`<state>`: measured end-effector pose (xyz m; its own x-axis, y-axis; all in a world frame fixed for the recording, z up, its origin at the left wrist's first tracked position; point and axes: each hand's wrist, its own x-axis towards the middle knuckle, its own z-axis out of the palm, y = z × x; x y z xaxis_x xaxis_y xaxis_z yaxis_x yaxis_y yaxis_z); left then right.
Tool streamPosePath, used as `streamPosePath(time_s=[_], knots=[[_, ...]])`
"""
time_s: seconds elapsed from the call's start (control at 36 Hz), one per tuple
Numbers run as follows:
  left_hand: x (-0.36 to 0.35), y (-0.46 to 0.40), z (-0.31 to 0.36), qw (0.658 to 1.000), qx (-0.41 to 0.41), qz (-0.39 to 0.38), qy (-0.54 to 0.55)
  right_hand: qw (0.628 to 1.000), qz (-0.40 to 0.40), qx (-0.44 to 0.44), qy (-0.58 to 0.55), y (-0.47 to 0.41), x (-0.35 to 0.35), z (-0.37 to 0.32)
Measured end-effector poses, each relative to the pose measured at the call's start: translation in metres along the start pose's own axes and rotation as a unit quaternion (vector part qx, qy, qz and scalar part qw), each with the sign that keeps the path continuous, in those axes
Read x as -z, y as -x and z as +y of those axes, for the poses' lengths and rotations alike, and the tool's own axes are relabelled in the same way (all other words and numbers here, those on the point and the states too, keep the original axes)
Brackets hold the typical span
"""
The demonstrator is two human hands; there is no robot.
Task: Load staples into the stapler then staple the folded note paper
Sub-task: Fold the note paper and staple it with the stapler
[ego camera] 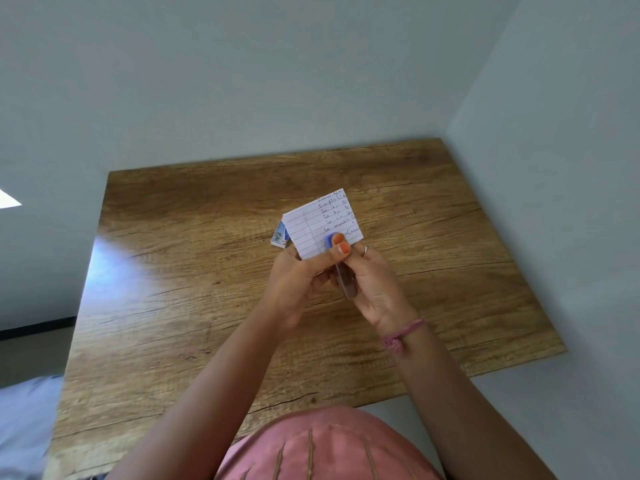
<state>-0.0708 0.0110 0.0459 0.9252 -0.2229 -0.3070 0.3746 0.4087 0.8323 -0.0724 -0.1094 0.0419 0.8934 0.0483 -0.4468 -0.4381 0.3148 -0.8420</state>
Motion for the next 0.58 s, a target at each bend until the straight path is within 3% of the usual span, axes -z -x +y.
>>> streamPosePath(time_s=[0.17,0.39,0.58], knots=[[0.014,-0.007,0.013,0.998,0.004,0.035,0.049,1.000,-0.002,-0.026,0.000,-0.007,0.010,0.003],[0.048,-0.016,0.020,0.977,-0.041,0.145,-0.150,0.995,-0.053,-0.087,0.017,-0.016,0.022,0.005],[0.059,-0.015,0.021,0.982,-0.038,0.145,-0.114,0.990,-0.099,-0.100,-0.023,-0.025,0.026,0.004]])
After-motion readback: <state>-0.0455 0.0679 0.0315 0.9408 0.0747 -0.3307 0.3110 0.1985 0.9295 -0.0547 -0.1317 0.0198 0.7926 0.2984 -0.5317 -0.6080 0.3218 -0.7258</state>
